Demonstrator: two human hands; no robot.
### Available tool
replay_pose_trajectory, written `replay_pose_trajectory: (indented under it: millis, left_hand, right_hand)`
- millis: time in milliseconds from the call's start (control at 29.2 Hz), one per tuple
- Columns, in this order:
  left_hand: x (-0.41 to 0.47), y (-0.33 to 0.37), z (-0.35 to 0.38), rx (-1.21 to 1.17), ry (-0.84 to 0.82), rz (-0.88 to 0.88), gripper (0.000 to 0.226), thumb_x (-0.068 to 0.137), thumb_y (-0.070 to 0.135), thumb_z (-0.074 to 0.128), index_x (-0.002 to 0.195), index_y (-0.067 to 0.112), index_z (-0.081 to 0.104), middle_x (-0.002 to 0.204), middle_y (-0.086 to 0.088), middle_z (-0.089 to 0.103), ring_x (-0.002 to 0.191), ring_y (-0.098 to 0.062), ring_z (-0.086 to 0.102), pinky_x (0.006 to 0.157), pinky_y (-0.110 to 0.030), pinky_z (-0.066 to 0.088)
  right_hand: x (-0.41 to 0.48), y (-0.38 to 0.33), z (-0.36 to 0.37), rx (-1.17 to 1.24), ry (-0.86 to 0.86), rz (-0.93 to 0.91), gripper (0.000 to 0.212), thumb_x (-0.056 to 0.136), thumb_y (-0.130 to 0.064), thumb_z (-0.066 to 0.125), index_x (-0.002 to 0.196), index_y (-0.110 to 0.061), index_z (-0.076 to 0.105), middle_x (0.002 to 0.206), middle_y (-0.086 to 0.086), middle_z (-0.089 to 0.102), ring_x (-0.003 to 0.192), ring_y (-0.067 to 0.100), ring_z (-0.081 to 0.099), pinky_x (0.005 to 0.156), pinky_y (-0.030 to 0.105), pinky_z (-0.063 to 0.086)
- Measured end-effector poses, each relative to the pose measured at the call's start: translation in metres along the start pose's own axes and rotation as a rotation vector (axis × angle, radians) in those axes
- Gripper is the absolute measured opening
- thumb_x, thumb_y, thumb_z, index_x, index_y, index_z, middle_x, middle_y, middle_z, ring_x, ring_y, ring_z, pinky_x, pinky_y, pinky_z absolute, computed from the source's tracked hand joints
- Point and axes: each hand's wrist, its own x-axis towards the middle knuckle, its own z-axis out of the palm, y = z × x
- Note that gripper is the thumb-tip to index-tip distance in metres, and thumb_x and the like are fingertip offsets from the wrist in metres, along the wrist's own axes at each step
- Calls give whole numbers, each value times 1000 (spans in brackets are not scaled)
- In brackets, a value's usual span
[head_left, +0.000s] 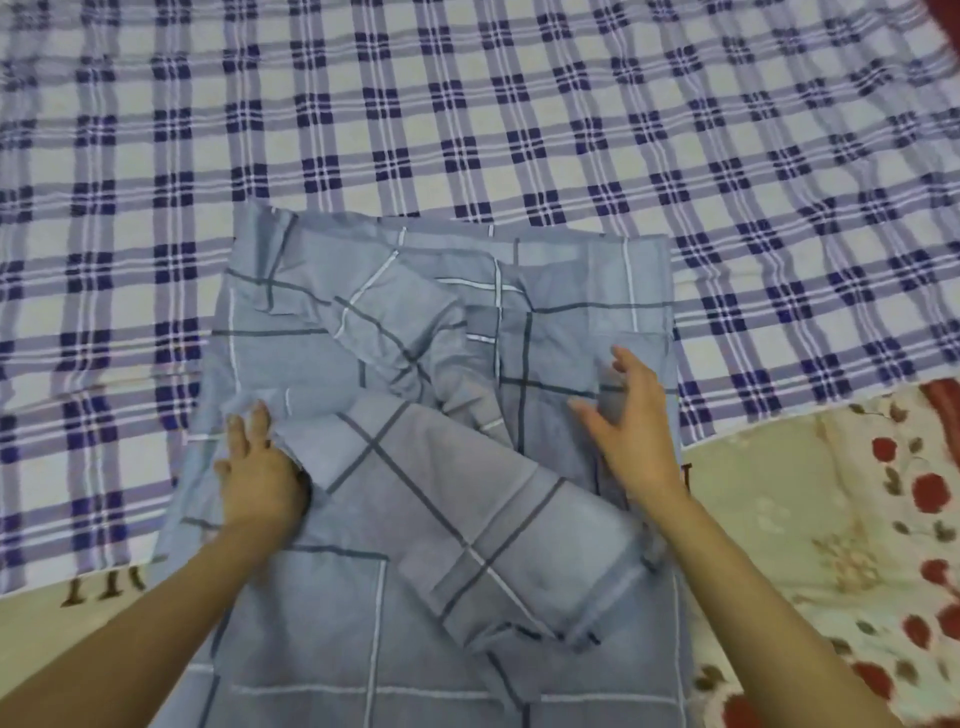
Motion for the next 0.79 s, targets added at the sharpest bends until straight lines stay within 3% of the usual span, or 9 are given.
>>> replay_pose_trajectory:
  millis: [103, 171, 240, 377, 514, 583, 651, 720, 788]
  left_hand:
    - [12, 7, 12, 40, -57, -63, 87, 86, 11, 61, 149, 4, 2, 158, -11, -4, 145, -33, -2, 113, -46, 18]
    - [10, 14, 11, -4, -77, -169, 93, 84, 9, 64, 149, 3, -2, 157, -15, -5, 142, -39, 10, 112, -47, 22]
    - [7, 19, 13, 19, -107, -216, 88, 88, 10, 60, 148, 1, -3, 156, -19, -6, 141, -41, 13, 112, -48, 22]
    - [20, 34, 9, 165, -126, -213, 72, 103, 25, 31, 142, -2, -22, 155, -16, -17, 143, -40, -1, 109, -44, 30]
    - [19, 39, 8, 318, -154, -199, 63, 103, 16, 22, 138, -5, -27, 155, -18, -18, 143, -41, -2, 110, -42, 30]
    - [18, 38, 8, 384, -168, -182, 66, 103, 18, 23, 137, -4, -28, 154, -19, -18, 143, -41, -2, 111, -42, 29]
    - [19, 32, 14, 420, -157, -163, 68, 104, 22, 26, 139, -3, -27, 155, -18, -18, 143, -41, -1, 110, -43, 29]
    - [18, 26, 20, 481, -134, -159, 74, 103, 29, 30, 141, -2, -25, 155, -18, -18, 143, -41, -1, 109, -43, 31]
    - [21, 23, 25, 515, -129, -156, 82, 100, 36, 38, 143, -1, -21, 154, -18, -19, 143, -41, -1, 109, -44, 31]
  right_hand:
    - [40, 5, 19, 185, -16, 169, 24, 86, -15, 68, 105, -10, 55, 85, -4, 55, 78, 11, 53, 77, 26, 41]
    - [46, 13, 28, 200, 104, 191, 8, 89, -11, 62, 88, -11, 54, 71, -4, 53, 68, 11, 50, 67, 20, 40]
    - [47, 18, 24, 203, 240, 185, 7, 91, -9, 58, 86, -11, 53, 70, -4, 52, 66, 7, 48, 59, 9, 37]
    - [52, 22, 18, 207, 371, 185, 12, 91, -5, 55, 83, -11, 48, 68, -11, 45, 59, -6, 44, 60, 7, 36]
    - [54, 18, 29, 154, 428, 278, 21, 90, 0, 52, 80, -17, 46, 76, -2, 50, 69, 7, 47, 74, 24, 42]
    - [50, 9, 33, 9, 469, 124, 10, 87, 0, 50, 96, -6, 51, 98, 13, 53, 91, 22, 51, 84, 25, 38]
    - [44, -3, 41, -266, 270, -362, 26, 88, -8, 52, 113, -6, 51, 118, 16, 53, 109, 29, 47, 96, 34, 36]
    - [40, 7, 49, -591, -137, -878, 39, 96, -27, 42, 133, -18, 45, 138, 10, 48, 125, 30, 43, 105, 48, 29]
    - [45, 30, 45, -888, -386, -768, 58, 99, -55, 10, 150, -29, 18, 155, 0, 26, 142, 27, 26, 114, 55, 12]
